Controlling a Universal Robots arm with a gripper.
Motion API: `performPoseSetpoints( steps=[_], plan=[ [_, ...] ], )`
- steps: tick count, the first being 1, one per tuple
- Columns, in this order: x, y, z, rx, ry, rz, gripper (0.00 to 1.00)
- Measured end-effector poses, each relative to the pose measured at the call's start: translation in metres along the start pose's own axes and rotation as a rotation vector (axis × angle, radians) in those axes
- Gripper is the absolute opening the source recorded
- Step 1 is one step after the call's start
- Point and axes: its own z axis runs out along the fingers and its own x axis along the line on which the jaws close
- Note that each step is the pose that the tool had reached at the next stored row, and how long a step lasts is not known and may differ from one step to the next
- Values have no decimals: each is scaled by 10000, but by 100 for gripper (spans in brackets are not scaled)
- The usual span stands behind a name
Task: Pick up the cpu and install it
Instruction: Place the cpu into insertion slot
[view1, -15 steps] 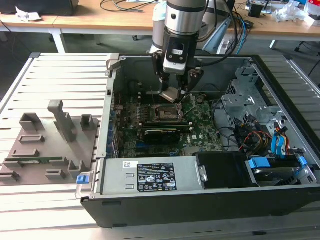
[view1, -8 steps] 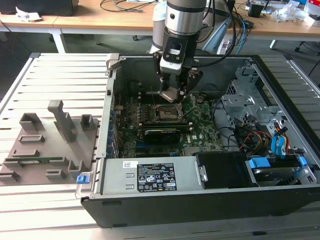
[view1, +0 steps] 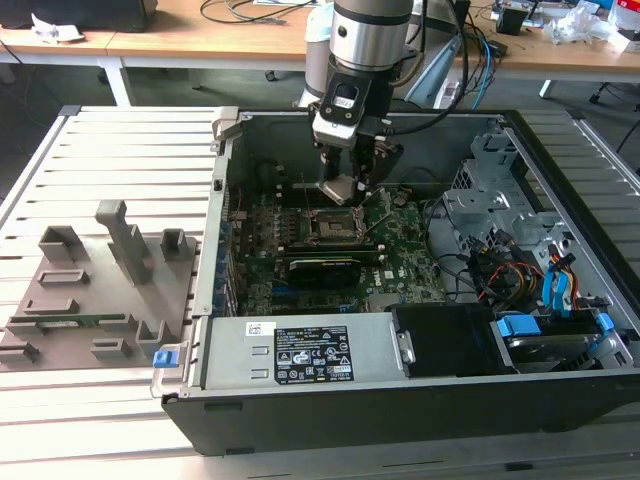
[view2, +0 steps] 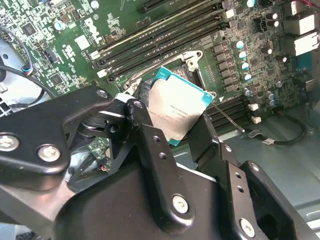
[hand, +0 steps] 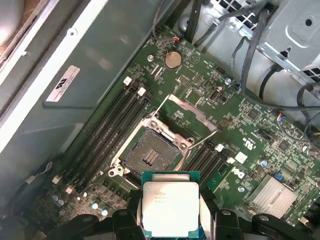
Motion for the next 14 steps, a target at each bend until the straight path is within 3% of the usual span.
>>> performPoseSetpoints(
  steps=[8, 14],
  plan=[
    [0, 0, 6, 26, 52, 1175, 55],
    [0, 1, 10, 42, 74, 1753, 55]
  ],
)
